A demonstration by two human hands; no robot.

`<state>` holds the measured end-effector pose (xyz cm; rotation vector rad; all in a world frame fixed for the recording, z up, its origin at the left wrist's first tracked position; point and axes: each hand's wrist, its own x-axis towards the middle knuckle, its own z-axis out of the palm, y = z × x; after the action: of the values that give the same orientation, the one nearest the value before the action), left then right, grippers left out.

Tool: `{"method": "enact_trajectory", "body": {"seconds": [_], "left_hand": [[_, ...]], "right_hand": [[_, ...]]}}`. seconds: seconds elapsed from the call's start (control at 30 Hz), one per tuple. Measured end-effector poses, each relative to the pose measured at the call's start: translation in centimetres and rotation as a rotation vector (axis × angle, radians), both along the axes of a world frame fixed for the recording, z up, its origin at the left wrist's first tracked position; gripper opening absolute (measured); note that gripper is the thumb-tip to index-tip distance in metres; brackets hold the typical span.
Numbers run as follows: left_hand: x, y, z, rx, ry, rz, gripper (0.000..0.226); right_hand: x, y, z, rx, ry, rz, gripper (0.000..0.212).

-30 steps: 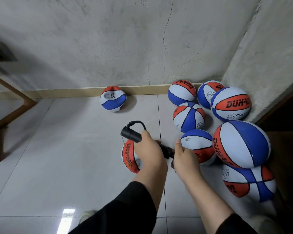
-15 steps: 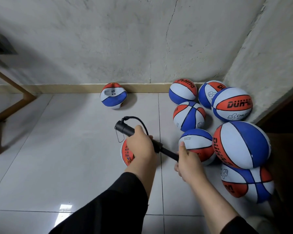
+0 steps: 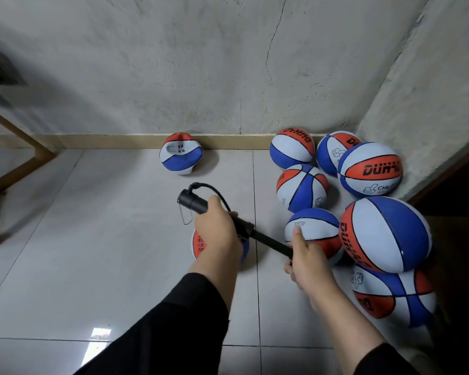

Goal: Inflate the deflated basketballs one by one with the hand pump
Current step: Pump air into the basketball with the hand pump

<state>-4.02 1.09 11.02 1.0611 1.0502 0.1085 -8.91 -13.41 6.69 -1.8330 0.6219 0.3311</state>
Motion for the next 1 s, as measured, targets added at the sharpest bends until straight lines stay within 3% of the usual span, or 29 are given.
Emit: {"method": "enact_trajectory", "body": {"seconds": [0.13, 0.27, 0.5, 0.63, 0.77, 0.87, 1.0], "left_hand": [[-0.6, 0.1, -0.1, 0.009, 0.039, 0.0, 0.024], [-1.8, -2.5, 0.4, -0.082, 0.03, -0.01, 0.025], [-1.4, -3.4, 1.1, -0.034, 0.016, -0.021, 0.034], [0.6, -0.9, 1.3, -0.028, -0.001, 0.031, 0.018], [0.5, -0.5, 0.7, -0.07, 0.03, 0.021, 0.023], [-0.7, -2.4, 0.6, -0.078, 0.057, 0.014, 0.035], [-1.6, -4.5, 1.6, -0.125, 0.034, 0.042, 0.027]], "right_hand": [[-0.3, 0.1, -0.3, -0.043, -0.006, 0.071, 0.056], [0.2, 1.5, 0.7, -0.098, -0.097, 0.091, 0.065], [0.7, 2.7, 1.6, -0.085, -0.133, 0.097, 0.071], [0.6, 1.1, 1.1, -0.025, -0.101, 0.007, 0.067], [0.5, -0.4, 0.7, -0.032, -0.029, -0.034, 0.054], [1.1, 0.1, 0.8, -0.061, -0.04, 0.001, 0.062], [1.7, 1.1, 2.2, -0.136, -0.134, 0.061, 0.064]]}}
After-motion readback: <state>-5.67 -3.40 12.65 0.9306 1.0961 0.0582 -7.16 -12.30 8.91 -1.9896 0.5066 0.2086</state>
